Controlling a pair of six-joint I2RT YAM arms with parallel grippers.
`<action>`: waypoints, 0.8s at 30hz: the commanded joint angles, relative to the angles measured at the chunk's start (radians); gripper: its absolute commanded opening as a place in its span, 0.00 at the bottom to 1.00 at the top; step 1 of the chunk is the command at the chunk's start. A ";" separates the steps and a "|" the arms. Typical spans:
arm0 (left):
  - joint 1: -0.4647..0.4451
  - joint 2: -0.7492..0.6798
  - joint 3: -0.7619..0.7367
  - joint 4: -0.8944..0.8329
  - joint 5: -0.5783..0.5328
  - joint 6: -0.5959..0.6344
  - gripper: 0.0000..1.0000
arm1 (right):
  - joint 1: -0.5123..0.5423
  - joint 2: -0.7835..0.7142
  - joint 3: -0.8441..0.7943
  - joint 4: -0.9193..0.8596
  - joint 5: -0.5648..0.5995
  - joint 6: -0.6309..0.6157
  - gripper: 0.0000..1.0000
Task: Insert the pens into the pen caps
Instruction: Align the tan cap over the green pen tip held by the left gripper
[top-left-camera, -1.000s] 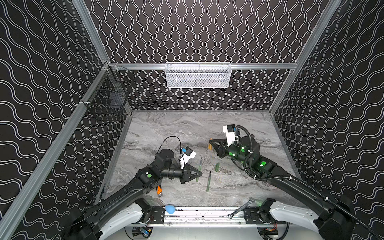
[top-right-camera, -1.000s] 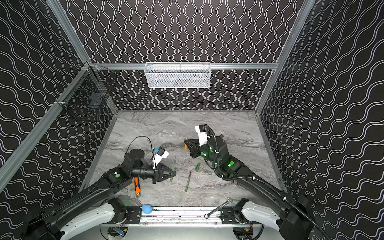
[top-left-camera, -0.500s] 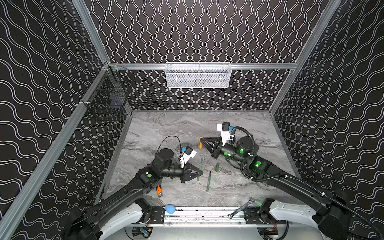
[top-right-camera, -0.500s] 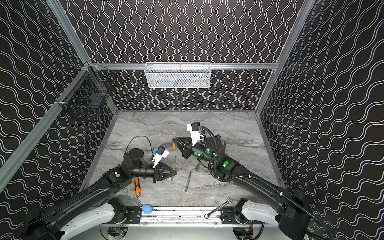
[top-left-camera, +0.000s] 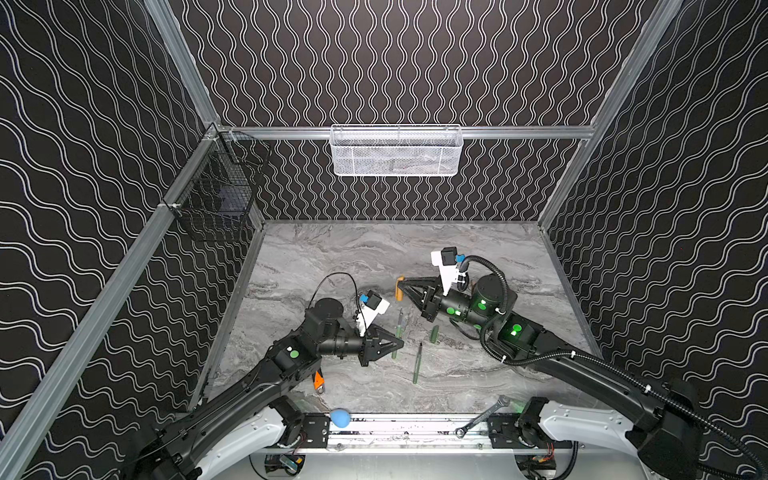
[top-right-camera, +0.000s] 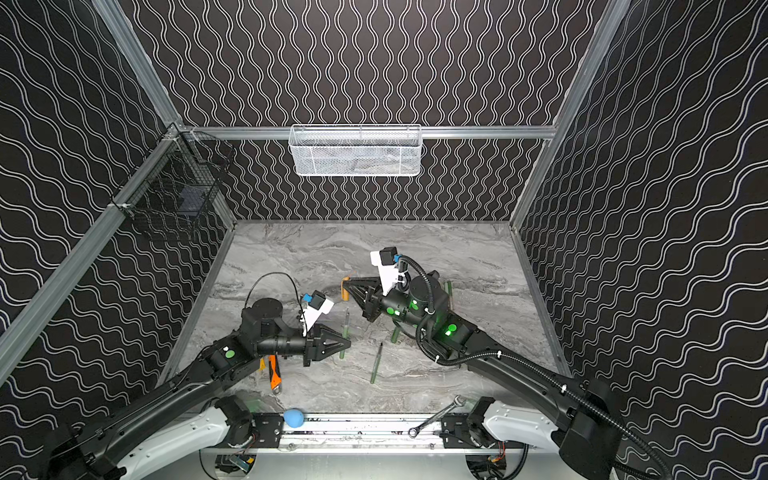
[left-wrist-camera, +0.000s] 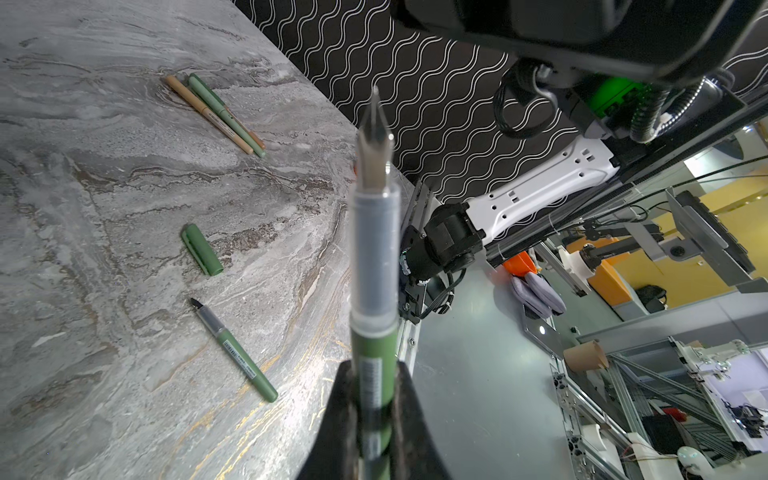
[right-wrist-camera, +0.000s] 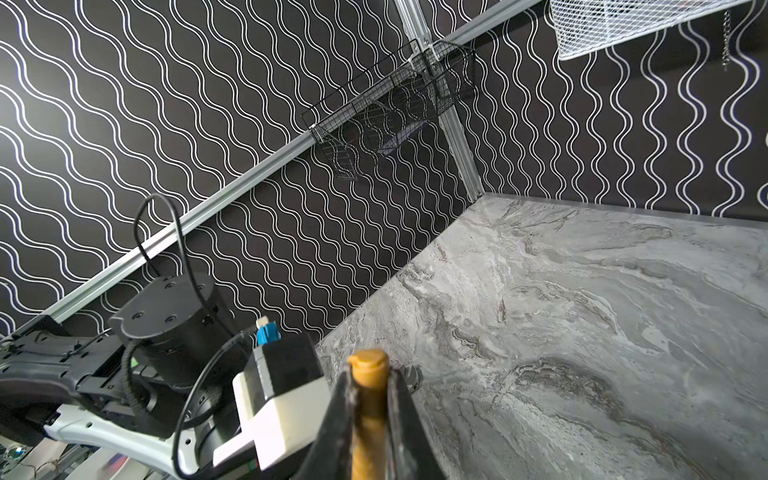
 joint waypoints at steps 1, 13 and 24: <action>0.002 -0.008 0.009 -0.005 -0.029 0.026 0.00 | 0.003 -0.004 0.000 -0.001 0.004 -0.007 0.13; 0.016 -0.033 0.007 -0.016 -0.061 0.032 0.00 | 0.015 0.014 0.021 -0.033 -0.019 -0.014 0.12; 0.021 -0.045 0.003 -0.016 -0.070 0.030 0.00 | 0.024 0.018 0.021 -0.057 -0.029 -0.008 0.13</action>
